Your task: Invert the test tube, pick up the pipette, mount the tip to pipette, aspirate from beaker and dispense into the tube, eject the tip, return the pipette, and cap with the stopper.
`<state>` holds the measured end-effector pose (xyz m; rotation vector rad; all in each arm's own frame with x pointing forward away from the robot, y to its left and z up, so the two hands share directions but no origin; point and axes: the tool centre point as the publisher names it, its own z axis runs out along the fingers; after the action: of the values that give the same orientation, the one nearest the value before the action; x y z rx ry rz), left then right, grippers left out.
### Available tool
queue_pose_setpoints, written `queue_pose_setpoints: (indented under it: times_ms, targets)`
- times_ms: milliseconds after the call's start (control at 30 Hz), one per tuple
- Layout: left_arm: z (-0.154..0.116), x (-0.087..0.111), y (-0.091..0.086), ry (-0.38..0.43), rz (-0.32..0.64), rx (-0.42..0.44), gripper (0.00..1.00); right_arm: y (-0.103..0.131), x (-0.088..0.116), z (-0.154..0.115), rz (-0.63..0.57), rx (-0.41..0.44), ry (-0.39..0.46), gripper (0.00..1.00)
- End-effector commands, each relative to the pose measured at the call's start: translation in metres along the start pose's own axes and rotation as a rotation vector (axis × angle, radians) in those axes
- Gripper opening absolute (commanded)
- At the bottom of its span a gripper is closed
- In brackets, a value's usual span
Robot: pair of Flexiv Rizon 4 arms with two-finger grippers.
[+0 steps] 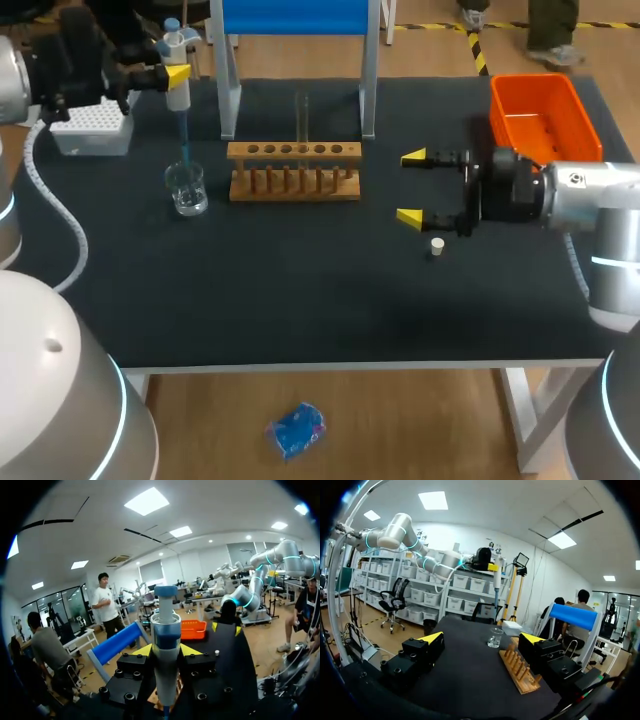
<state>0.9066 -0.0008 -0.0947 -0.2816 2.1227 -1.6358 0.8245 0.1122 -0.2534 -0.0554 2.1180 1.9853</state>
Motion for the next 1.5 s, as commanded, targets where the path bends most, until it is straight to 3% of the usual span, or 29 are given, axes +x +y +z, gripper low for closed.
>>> queue_pose_setpoints:
  times_ms: [33,233,533,667,1133,1267,1500]
  targets:
    - [0.002,-0.003,0.0,0.003,0.001,0.0,0.0,0.001,0.0,-0.001,0.0,0.001,0.0,1.0]
    - [0.002,-0.003,0.0,0.003,0.001,0.0,0.0,0.001,0.003,0.001,-0.002,0.008,0.0,1.0]
    - [0.002,-0.003,0.0,0.003,0.001,0.0,0.0,-0.014,0.024,0.039,0.042,0.1,-0.026,1.0]
    - [0.002,-0.003,0.0,0.003,0.001,0.0,0.0,-0.022,0.026,0.065,0.051,0.147,-0.037,1.0]
    - [0.002,-0.003,0.0,0.003,0.001,0.0,0.0,-0.039,0.026,0.171,0.065,0.161,-0.014,1.0]
    - [0.002,-0.003,0.0,0.003,0.001,0.0,0.0,-0.047,0.022,0.186,0.067,0.181,-0.032,1.0]
    - [0.002,-0.003,0.0,0.003,0.001,0.0,0.0,-0.047,0.019,0.187,0.062,0.183,-0.037,1.0]
